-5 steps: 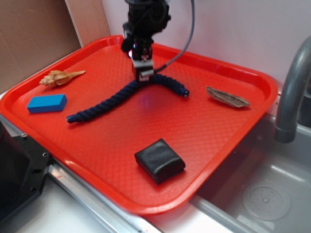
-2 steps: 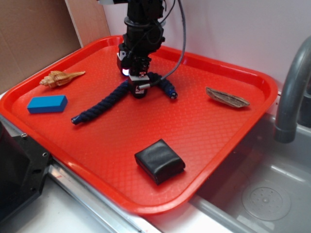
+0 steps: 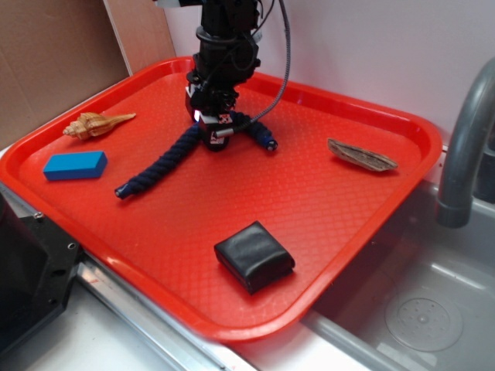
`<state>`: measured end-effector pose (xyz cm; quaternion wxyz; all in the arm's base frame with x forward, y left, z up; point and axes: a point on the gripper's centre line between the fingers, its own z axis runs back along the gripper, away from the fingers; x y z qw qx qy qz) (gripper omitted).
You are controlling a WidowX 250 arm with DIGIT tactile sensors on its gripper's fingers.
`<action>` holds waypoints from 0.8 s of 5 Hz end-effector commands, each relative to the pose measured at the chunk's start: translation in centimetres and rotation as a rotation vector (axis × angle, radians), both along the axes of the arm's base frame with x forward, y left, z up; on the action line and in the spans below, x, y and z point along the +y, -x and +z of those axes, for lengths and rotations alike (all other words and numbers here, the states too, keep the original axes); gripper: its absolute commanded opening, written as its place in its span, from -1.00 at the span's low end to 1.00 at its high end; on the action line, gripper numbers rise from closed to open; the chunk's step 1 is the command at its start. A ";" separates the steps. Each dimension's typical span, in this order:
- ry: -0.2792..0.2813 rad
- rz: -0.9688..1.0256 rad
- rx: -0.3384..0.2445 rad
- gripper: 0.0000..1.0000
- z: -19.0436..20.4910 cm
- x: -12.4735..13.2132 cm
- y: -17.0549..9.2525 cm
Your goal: Grab the blue rope.
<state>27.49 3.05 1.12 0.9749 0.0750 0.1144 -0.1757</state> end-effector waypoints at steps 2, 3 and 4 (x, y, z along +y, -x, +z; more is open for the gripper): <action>0.003 0.155 -0.074 -1.00 5.4 -1.8 -0.6; 0.059 0.248 -0.188 -1.00 10.6 -4.4 0.0; 0.028 0.394 -0.259 -1.00 15.5 -5.1 3.7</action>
